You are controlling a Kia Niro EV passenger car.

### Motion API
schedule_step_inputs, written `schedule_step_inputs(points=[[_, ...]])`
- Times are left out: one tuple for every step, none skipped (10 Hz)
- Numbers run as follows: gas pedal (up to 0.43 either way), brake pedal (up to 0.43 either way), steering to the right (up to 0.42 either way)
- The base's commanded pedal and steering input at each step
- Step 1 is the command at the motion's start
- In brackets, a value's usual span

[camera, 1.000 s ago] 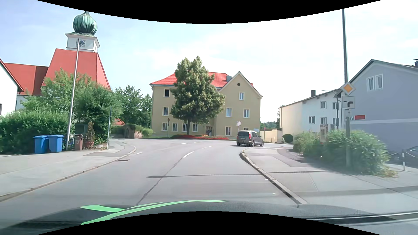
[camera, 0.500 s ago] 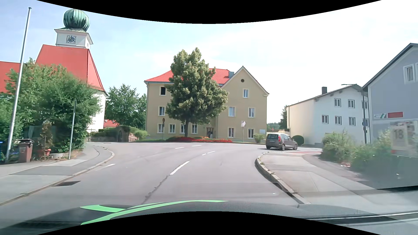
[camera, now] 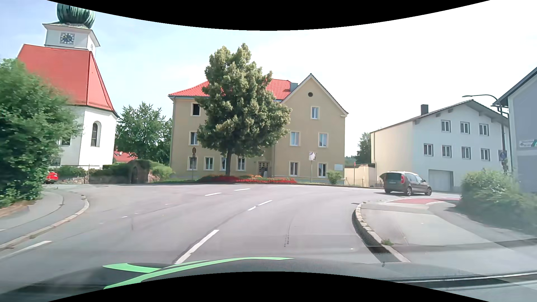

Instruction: Follow the waypoints while adhering to traffic rules and regulations

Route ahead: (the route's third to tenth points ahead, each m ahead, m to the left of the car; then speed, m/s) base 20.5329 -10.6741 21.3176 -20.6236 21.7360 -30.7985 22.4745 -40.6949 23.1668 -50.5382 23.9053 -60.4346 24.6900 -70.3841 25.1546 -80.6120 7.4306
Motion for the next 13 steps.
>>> schedule_step_inputs(points=[[0.028,0.000,0.084],[0.028,0.000,0.093],[0.039,0.000,0.100],[0.047,0.000,0.109],[0.047,0.000,0.120],[0.047,0.000,0.133],[0.047,0.000,0.148],[0.047,0.000,0.160],[0.047,0.000,0.175],[0.047,0.000,0.188],[0.047,0.000,0.202],[0.059,0.000,0.210],[0.067,0.000,0.215]])
